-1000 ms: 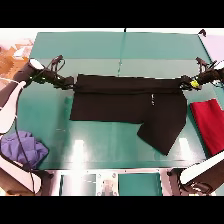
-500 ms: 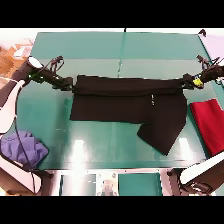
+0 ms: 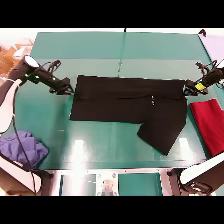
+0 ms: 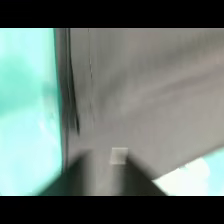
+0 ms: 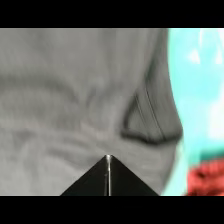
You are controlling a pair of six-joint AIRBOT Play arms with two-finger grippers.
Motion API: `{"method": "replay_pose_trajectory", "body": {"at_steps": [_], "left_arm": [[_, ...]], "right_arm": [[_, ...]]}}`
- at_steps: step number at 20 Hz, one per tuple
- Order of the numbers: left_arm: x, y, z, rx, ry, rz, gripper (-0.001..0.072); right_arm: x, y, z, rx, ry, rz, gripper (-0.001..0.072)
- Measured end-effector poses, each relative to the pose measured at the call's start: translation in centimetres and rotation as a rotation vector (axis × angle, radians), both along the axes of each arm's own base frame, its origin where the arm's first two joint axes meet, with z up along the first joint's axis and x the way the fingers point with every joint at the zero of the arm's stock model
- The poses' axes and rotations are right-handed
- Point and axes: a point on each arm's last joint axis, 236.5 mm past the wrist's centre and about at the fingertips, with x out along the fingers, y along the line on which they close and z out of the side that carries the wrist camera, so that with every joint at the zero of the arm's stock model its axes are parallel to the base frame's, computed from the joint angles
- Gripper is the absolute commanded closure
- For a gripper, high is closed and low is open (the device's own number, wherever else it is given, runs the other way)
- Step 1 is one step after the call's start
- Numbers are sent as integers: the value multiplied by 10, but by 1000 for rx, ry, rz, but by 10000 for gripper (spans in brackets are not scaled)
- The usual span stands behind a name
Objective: Fold the shirts.
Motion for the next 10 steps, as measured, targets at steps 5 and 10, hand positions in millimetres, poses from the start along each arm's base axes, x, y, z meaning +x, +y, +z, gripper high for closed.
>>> {"method": "replay_pose_trajectory", "body": {"at_steps": [5, 10], "left_arm": [[-57, 27, 32, 110, 135, -51, 685], [-116, 37, 51, 195, 50, 16, 680]], "right_arm": [[-52, 11, 28, 0, 93, -39, 699], [-153, 22, 39, 17, 154, -155, 698]]}}
